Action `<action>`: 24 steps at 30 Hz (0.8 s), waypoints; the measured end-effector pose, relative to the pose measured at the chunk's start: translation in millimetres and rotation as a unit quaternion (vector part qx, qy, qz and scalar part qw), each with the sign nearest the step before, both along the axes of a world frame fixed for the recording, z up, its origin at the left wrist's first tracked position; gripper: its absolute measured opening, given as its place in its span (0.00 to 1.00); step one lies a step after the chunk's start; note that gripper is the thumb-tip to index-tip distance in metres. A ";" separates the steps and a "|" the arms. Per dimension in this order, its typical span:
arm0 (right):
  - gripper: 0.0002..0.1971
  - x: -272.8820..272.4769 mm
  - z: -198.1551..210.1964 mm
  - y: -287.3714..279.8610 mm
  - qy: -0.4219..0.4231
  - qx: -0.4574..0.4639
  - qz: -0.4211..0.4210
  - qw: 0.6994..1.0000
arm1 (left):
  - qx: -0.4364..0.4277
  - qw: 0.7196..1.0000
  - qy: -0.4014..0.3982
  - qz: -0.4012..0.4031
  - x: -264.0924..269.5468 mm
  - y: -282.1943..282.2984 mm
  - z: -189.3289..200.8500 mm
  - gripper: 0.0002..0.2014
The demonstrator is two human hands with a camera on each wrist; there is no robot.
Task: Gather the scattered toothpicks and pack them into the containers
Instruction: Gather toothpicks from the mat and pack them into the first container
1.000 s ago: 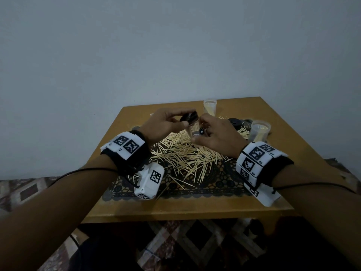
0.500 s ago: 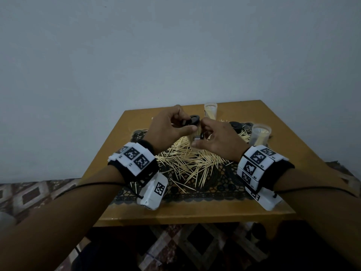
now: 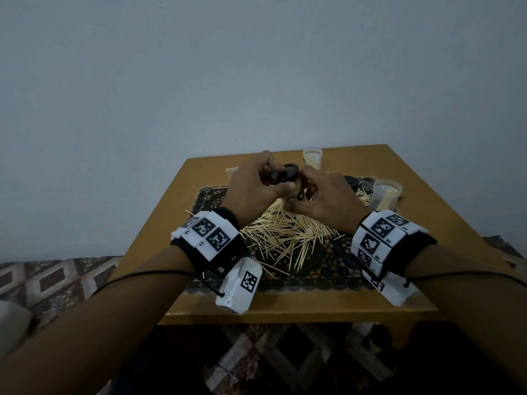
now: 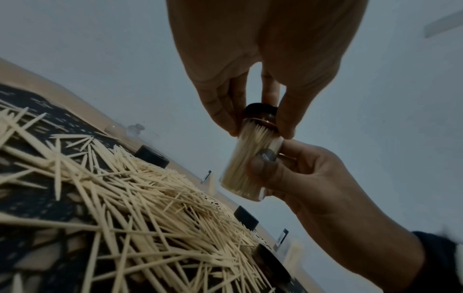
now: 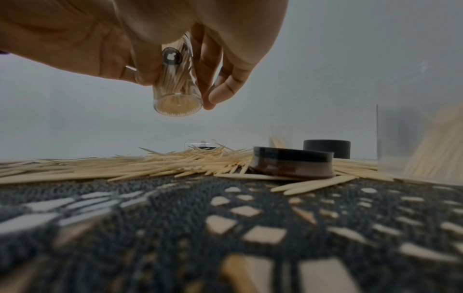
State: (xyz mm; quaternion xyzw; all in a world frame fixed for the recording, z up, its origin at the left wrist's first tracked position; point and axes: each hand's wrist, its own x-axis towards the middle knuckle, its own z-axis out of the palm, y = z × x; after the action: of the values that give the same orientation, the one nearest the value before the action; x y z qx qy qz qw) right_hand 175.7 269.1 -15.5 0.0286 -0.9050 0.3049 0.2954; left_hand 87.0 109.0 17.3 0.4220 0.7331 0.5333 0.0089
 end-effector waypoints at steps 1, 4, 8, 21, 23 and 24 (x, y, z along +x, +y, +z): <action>0.21 0.4 0.2 0.3 0.002 -0.008 0.000 1.000 | 0.000 1.000 -0.007 -0.009 0.4 0.3 0.4 0.12; 0.21 0.7 -0.4 0.3 -0.002 -0.018 0.005 1.000 | 0.016 0.999 -0.031 -0.026 -2.6 -1.7 0.8 0.08; 0.23 -0.5 -0.1 -1.2 -0.005 0.004 -0.008 1.000 | 0.026 0.999 -0.018 0.014 -2.0 -1.7 -4.3 0.08; 0.21 1.5 3.8 -3.2 -0.027 -0.047 -0.025 0.998 | -0.001 1.000 0.001 0.003 14.9 4.2 -14.4 0.21; 0.24 2.6 4.8 -4.5 -0.045 -0.056 -0.008 0.997 | 0.001 1.000 0.007 0.003 12.6 1.7 -13.5 0.21; 0.26 3.1 5.4 -5.2 -0.053 -0.057 0.000 0.997 | 0.001 1.000 0.012 0.003 10.4 -0.5 -12.2 0.21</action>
State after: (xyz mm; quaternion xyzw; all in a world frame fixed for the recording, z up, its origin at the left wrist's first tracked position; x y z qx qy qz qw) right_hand 178.8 263.8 -10.1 -0.0046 -0.9004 0.3575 0.2478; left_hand 97.4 108.5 5.1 0.4259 0.7341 0.5289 -0.0015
